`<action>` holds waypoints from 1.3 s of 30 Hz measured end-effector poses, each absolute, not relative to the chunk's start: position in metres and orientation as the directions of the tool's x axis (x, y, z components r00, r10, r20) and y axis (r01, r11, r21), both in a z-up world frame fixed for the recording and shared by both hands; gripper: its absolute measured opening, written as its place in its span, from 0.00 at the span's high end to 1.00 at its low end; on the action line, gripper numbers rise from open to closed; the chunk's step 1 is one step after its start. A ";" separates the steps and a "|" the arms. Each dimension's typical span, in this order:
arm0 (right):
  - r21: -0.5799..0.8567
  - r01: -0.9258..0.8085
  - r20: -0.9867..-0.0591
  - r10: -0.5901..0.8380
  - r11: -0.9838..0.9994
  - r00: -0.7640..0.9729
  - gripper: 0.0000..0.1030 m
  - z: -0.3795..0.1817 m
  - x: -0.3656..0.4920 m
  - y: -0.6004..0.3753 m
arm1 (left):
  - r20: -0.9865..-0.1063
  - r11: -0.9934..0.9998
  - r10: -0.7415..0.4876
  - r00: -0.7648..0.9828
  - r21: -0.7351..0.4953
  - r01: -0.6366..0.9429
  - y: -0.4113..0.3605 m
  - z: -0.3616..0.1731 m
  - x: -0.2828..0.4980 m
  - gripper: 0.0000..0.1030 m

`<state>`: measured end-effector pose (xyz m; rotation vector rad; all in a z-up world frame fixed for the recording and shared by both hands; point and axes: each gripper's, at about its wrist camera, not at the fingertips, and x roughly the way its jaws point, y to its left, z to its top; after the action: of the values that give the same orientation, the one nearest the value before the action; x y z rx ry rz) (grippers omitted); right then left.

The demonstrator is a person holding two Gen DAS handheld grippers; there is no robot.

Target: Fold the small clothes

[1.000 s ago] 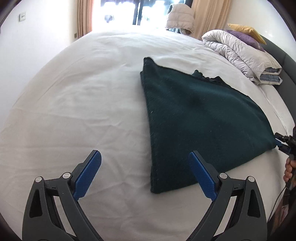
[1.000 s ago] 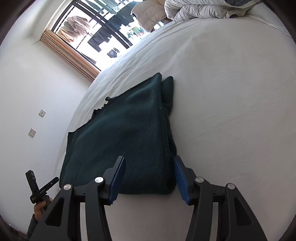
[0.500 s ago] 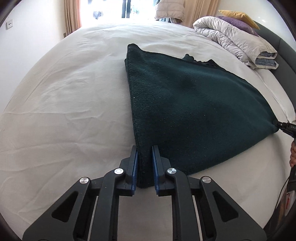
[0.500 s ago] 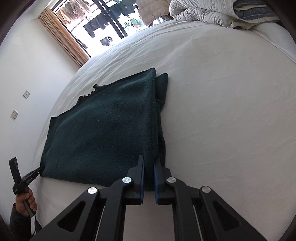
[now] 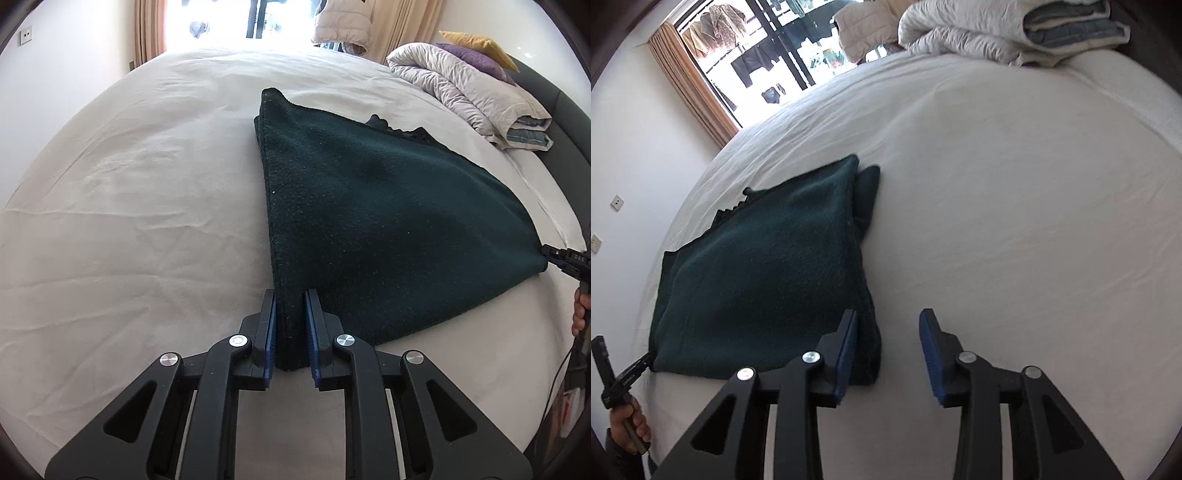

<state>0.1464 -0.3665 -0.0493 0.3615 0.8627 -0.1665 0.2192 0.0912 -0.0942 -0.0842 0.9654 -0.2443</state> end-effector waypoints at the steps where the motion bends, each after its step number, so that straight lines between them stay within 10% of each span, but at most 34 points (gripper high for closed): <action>1: 0.243 0.278 -0.749 -0.002 0.929 0.662 0.63 -0.041 0.143 -0.360 | -0.800 0.970 -0.243 0.549 -0.184 0.161 0.093 -0.092 0.217 0.85; 9: 0.429 -0.112 -0.680 0.402 0.896 0.613 0.63 -0.057 0.179 -0.247 | -0.725 0.980 -0.195 0.660 -0.116 0.163 0.066 -0.053 0.196 0.85; 12: 0.440 -0.067 -0.722 0.397 0.895 0.567 0.69 -0.091 0.194 -0.244 | -0.739 0.972 -0.220 0.637 -0.107 0.211 0.042 -0.058 0.206 0.85; 15: 0.503 0.011 -0.691 0.394 0.864 0.606 1.00 -0.102 0.188 -0.278 | -0.796 0.974 -0.202 0.571 -0.102 0.202 0.036 -0.089 0.222 0.85; 21: 0.467 0.291 -0.702 0.150 0.835 0.696 1.00 -0.089 0.153 -0.363 | -0.765 0.949 -0.314 0.562 -0.257 0.180 0.066 -0.096 0.224 0.85; 27: 0.495 0.113 -0.633 0.269 0.861 0.726 0.88 -0.049 0.181 -0.312 | -0.725 0.947 -0.308 0.616 -0.296 0.124 0.077 -0.074 0.226 0.85; 31: 0.540 -0.074 -0.586 0.438 0.838 0.681 0.46 -0.047 0.235 -0.238 | -0.708 0.928 -0.362 0.607 -0.337 0.161 0.055 -0.066 0.248 0.85; 39: 0.632 0.011 -0.588 0.470 0.775 0.658 0.55 -0.090 0.299 -0.251 | -0.751 0.937 -0.342 0.566 -0.315 0.148 0.038 -0.099 0.289 0.85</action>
<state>0.2995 -0.2514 -0.0902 0.6469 0.8216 0.2814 0.2893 0.0384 -0.0991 -0.2267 0.9275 -0.2908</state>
